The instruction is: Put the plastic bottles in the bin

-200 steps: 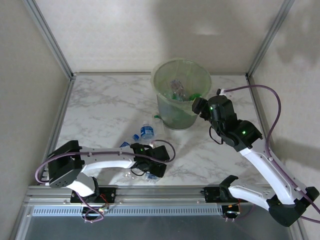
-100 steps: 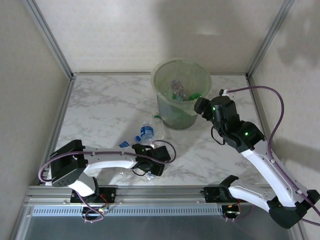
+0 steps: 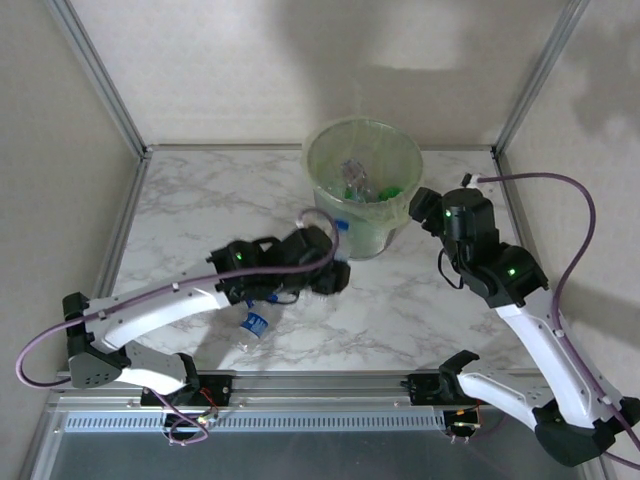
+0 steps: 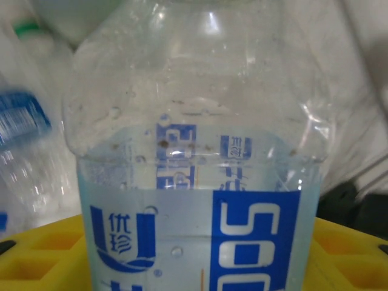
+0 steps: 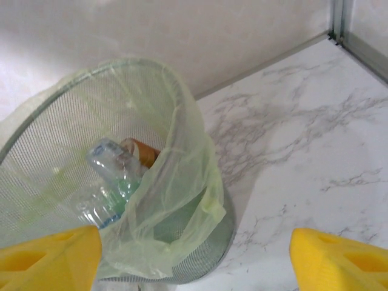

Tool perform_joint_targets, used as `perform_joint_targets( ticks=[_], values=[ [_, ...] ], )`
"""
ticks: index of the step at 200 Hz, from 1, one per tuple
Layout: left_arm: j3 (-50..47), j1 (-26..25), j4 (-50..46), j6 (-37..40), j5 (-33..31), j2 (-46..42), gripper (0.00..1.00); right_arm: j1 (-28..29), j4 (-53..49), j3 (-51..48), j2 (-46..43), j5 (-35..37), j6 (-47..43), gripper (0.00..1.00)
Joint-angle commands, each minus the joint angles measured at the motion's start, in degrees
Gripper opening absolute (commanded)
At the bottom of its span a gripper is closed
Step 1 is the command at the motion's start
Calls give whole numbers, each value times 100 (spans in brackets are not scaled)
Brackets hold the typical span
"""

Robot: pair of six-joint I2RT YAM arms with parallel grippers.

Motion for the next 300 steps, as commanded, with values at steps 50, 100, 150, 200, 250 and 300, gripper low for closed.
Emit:
perform_joint_targets(
  ticks=[50, 100, 150, 200, 250, 300],
  values=[
    [2787, 1349, 439, 917, -291, 1737, 59, -94, -58, -103, -215, -144, 191, 78],
    [4630, 1964, 289, 823, 194, 3240, 60, -102, -256, -23, -268, -148, 165, 78],
    [5196, 2012, 25, 845, 420, 3826, 74, -101, -252, 63, -220, -132, 121, 79],
    [4822, 2012, 17, 906, -50, 3203, 86, -100, -192, 224, -120, -260, -32, 79],
    [2896, 2262, 925, 909, -946, 1403, 96, -62, 205, 237, 119, -1111, -379, 76],
    [11, 3500, 1935, 331, -494, -764, 100, 1104, 497, 193, 440, -909, -648, 76]
  ],
)
